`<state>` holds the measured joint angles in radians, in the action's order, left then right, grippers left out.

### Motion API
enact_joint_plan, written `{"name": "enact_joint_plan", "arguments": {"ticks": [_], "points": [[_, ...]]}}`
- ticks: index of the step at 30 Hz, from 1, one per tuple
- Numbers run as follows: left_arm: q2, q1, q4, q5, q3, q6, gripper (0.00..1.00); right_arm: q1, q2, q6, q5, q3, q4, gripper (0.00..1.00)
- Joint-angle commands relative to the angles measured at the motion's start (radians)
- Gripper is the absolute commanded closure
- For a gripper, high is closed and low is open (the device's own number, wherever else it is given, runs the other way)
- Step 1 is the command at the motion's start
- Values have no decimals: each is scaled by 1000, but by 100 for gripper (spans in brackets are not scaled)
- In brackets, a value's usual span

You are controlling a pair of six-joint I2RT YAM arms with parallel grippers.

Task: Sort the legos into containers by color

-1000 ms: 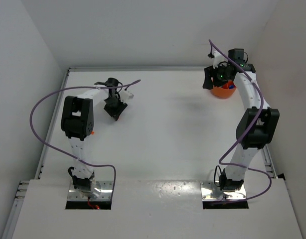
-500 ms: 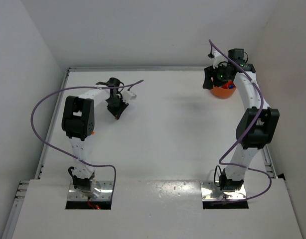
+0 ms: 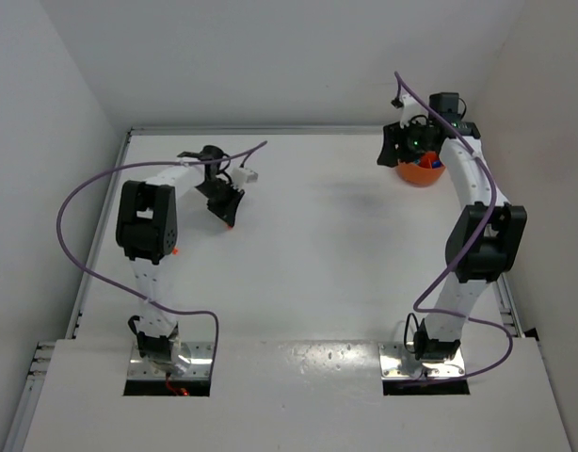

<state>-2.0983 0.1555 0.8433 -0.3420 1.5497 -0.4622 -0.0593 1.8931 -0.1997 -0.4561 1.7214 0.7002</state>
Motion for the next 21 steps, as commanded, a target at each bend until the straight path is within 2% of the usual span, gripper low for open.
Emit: {"name": "enact_joint_plan", "arguments": {"ticks": [1, 3, 4, 7, 10, 11, 13, 15, 17, 20, 21], "points": [[23, -54, 51, -331, 111, 132, 100, 18, -46, 77, -139, -49, -132, 42], [23, -85, 40, -447, 179, 236, 100, 27, -55, 161, -220, -98, -245, 42], [23, -85, 40, -566, 202, 264, 100, 36, -55, 186, -310, -98, -272, 42], [52, -99, -10, -724, 222, 355, 100, 87, -40, 232, -391, -108, -329, 42], [109, -99, -56, -826, 127, 431, 100, 160, -40, 162, -401, -120, -370, 42], [127, -99, -96, -927, 51, 460, 100, 194, -60, 142, -391, -164, -401, 42], [152, -99, -185, -1038, -29, 569, 100, 228, -118, 73, -375, -247, -504, 42], [185, -99, -185, -1039, -62, 579, 100, 271, -158, 8, -362, -325, -583, 41], [195, -89, -185, -1039, -62, 568, 100, 291, -178, -24, -410, -379, -629, 39], [195, -89, -196, -1039, -53, 623, 100, 332, -238, -64, -463, -552, -847, 38], [195, -89, -211, -1039, -53, 637, 100, 345, -250, -78, -463, -572, -872, 36]]}}
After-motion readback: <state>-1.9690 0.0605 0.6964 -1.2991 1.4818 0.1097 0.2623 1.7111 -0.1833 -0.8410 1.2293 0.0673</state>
